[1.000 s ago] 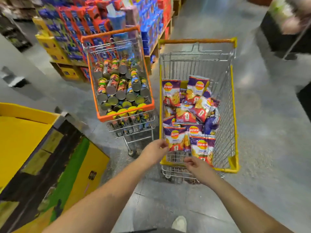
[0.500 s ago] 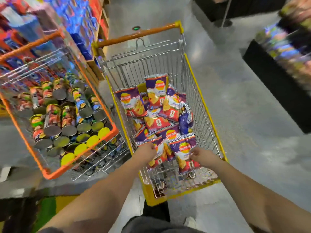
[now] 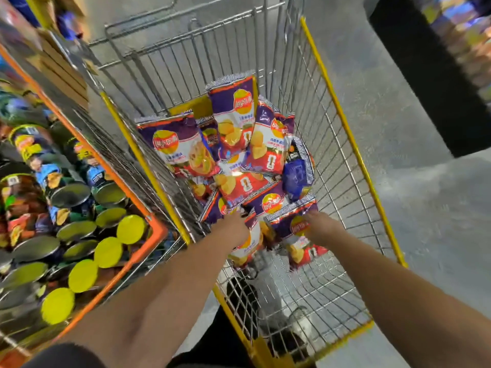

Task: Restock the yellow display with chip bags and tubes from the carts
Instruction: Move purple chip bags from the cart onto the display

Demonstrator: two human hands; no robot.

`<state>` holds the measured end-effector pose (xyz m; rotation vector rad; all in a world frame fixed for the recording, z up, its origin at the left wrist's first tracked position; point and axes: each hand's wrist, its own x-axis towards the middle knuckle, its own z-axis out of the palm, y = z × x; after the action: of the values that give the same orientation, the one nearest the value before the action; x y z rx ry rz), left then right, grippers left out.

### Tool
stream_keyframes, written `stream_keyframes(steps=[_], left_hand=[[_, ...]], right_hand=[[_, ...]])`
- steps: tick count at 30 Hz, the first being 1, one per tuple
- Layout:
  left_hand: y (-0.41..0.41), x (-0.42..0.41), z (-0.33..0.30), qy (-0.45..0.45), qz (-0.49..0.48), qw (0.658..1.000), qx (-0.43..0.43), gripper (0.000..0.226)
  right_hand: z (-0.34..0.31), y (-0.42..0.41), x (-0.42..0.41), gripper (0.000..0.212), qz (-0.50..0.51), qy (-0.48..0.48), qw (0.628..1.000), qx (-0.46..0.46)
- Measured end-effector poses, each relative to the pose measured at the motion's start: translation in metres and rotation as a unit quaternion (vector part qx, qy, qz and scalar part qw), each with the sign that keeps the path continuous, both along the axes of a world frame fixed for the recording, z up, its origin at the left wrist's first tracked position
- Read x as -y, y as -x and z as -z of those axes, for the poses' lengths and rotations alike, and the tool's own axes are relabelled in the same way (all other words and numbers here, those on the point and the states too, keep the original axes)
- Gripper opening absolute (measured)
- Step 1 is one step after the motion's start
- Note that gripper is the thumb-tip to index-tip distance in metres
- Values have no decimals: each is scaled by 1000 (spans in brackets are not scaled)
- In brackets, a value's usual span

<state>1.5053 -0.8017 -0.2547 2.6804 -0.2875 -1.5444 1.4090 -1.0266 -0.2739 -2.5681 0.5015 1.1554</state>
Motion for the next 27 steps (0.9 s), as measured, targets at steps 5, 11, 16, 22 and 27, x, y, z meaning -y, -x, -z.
stream_keyframes(steps=[5, 11, 16, 22, 27], left_hand=[[8, -1, 11, -65, 83, 994, 8, 46], [7, -1, 11, -131, 218, 967, -4, 37], [12, -1, 8, -154, 267, 950, -42, 36], [24, 1, -9, -178, 249, 952, -12, 40], [35, 12, -41, -113, 219, 965, 83, 41]], right_hand=[[24, -31, -8, 68, -103, 29, 994, 3], [35, -40, -17, 54, -200, 131, 970, -33], [13, -13, -25, 40, -261, 191, 945, -58], [-19, 43, -19, 32, -284, 198, 936, -57], [-53, 67, -10, 26, -270, 155, 950, 18]])
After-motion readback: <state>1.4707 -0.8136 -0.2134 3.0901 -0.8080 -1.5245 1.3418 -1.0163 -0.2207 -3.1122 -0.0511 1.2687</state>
